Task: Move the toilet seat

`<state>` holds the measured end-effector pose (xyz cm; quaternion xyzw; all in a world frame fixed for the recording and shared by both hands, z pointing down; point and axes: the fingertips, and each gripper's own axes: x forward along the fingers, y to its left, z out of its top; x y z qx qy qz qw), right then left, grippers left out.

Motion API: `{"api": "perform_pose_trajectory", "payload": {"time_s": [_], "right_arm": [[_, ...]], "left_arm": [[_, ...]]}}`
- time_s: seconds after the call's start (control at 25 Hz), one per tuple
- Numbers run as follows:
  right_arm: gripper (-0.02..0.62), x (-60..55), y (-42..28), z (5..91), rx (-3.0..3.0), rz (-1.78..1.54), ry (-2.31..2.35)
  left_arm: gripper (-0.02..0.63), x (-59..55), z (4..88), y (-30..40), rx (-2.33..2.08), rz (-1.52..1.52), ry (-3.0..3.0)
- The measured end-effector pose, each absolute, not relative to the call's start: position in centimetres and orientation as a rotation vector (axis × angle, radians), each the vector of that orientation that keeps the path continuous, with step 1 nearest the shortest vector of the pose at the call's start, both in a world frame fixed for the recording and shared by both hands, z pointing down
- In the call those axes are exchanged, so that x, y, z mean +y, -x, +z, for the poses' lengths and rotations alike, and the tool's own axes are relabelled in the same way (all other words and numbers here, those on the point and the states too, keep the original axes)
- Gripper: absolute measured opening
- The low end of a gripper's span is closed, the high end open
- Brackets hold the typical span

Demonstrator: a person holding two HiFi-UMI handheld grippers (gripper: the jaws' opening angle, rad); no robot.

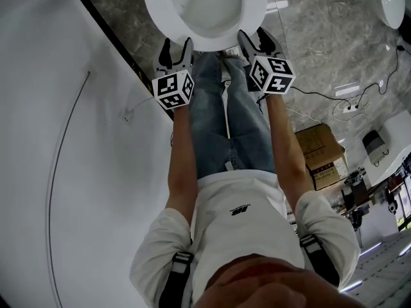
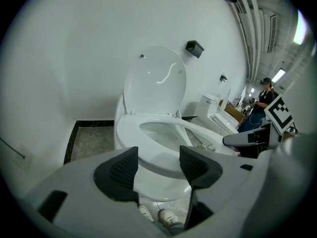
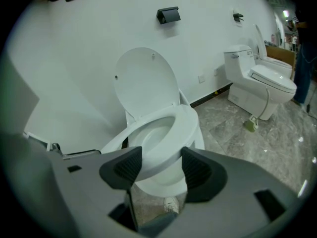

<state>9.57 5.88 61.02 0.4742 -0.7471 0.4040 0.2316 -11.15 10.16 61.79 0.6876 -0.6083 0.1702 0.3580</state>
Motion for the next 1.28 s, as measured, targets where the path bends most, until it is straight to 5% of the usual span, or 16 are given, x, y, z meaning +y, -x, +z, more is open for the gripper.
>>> {"api": "perform_pose_trajectory", "payload": {"time_s": [0.84,1.28], "right_arm": [[0.268,3.2,-8.9,56.2,-2.1,1.134,-1.361],[0.268,1.4,-8.1,53.7,-2.123,1.174,-1.439]], "left_arm": [[0.268,9.6,54.6,7.1,-1.446,0.461,-2.02],[0.268,8.8,53.5,7.1,-1.453,0.71,-2.154]]}}
